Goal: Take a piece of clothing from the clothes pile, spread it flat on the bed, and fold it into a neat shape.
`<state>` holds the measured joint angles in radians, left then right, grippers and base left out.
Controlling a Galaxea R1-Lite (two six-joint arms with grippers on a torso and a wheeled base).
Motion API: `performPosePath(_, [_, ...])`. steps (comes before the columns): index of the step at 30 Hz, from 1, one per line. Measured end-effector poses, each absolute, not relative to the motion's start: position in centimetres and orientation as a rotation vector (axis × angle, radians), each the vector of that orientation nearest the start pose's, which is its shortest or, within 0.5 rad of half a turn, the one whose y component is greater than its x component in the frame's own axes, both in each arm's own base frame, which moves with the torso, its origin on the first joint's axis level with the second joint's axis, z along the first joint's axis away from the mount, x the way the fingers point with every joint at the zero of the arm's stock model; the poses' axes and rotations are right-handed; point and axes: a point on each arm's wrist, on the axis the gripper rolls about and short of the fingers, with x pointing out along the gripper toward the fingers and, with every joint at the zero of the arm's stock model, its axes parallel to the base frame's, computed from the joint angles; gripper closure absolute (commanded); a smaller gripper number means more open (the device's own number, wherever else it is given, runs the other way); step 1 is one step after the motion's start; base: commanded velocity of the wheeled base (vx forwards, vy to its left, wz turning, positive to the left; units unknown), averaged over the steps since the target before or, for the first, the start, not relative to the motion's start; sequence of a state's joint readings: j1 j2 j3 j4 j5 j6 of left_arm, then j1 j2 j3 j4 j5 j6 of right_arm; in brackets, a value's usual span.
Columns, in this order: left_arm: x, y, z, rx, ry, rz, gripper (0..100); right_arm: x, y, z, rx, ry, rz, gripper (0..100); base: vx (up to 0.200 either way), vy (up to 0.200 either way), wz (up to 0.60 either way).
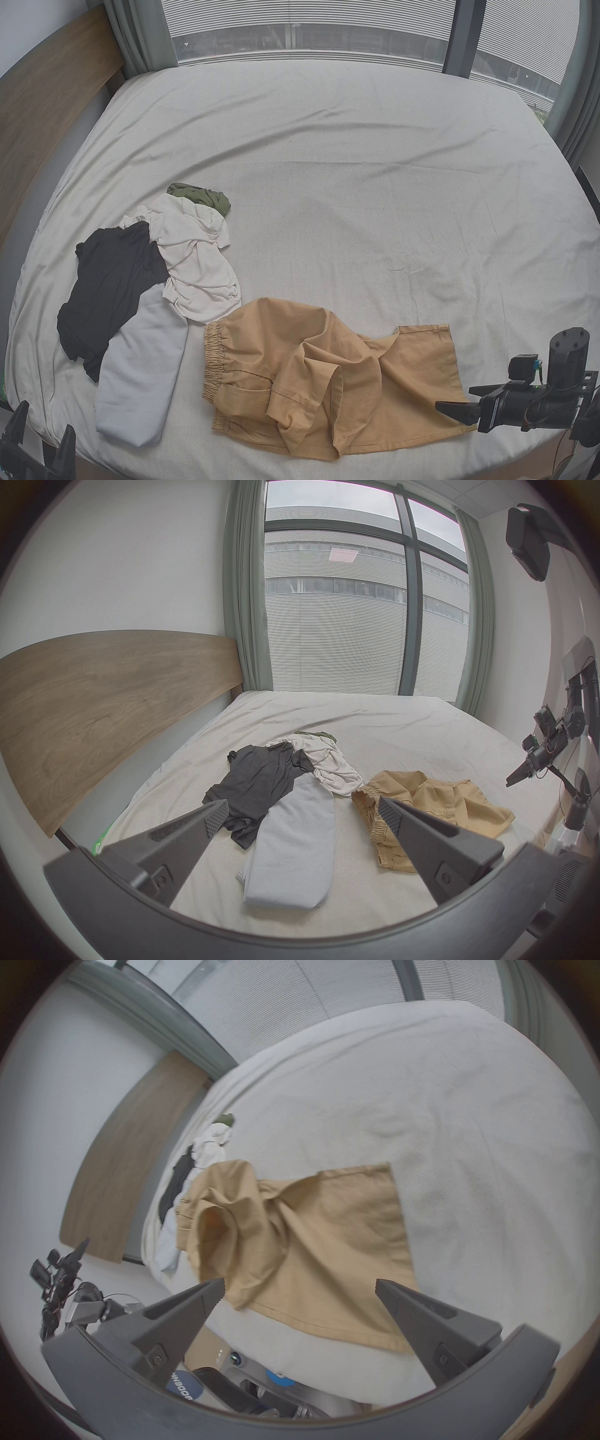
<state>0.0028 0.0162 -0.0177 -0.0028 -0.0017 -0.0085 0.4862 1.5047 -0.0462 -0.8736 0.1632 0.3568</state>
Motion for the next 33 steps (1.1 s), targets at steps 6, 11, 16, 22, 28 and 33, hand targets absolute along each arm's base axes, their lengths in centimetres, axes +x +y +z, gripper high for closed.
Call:
performPosePath(6, [-2.3,0.0,8.1,-0.009,-0.004,0.001,0,14.5,9.8,8.9,0.231,0.642,0.628,0,0.000,0.000,0.00])
performPosePath(11, [-2.3,0.0,8.1,-0.009,-0.004,0.001,0,15.2,11.4,9.6,0.227,0.620,0.691,0,0.000,0.000,0.00])
performPosePath(16, [-2.3,0.0,8.1,-0.009,-0.004,0.001,0,16.0,13.2,9.8,0.226,0.621,0.735,0,0.000,0.000,0.00])
performPosePath(22, [-2.3,0.0,8.1,-0.010,-0.004,0.002,0,17.1,15.5,9.5,0.212,0.639,0.779,0,0.000,0.000,0.00])
performPosePath(28, [-2.3,0.0,8.1,-0.011,-0.004,0.002,0,17.7,17.3,8.9,0.199,0.662,0.811,0,0.000,0.000,0.00])
performPosePath(33, [-2.3,0.0,8.1,-0.011,-0.004,0.002,0,17.8,18.4,8.4,0.199,0.687,0.836,0,0.000,0.000,0.00])
